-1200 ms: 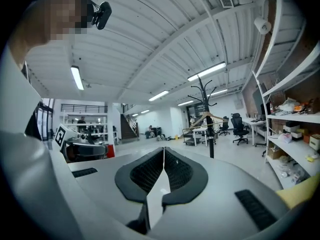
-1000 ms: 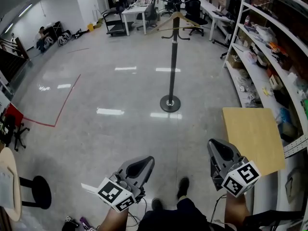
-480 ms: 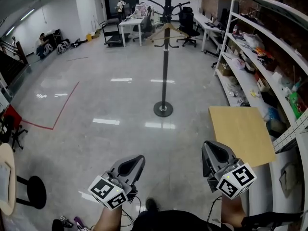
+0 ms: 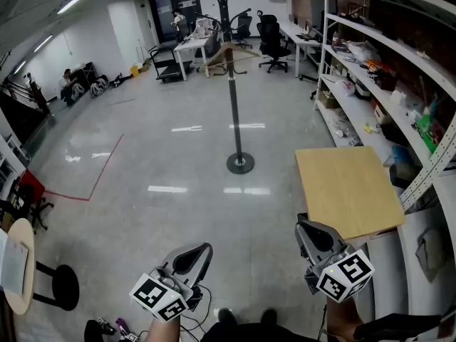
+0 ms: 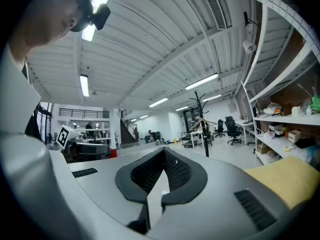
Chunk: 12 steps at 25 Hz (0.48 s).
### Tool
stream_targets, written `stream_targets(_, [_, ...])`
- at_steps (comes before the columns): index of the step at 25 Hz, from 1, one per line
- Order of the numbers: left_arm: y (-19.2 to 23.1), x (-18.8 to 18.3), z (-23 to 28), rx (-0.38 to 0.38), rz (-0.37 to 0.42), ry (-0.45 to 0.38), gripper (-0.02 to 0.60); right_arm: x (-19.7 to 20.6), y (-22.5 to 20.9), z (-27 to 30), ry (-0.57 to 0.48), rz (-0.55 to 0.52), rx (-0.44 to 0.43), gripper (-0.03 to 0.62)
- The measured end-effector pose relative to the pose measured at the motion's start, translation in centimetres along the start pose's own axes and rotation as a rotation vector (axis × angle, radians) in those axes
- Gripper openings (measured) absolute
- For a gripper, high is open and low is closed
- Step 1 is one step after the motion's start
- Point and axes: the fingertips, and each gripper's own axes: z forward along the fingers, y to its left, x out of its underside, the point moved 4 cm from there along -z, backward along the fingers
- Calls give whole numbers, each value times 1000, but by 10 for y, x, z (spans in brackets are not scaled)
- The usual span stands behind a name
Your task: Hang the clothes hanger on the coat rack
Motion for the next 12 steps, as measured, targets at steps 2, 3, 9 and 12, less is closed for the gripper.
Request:
stream_targets(2, [-6, -2, -4, 1, 13, -4, 0, -6, 2, -7, -13, -23, 14, 6])
stream_targets(3, [-6, -4, -6, -1, 12, -3, 0, -9, 3, -8, -19, -28, 22, 6])
stream_targets(9, [2, -7, -24, -11, -2, -23, 0, -18, 23, -7, -27, -68, 55, 6])
stream_targets(12, [7, -5, -29, -11, -22, -30, 0, -17, 27, -7, -23, -71, 70, 6])
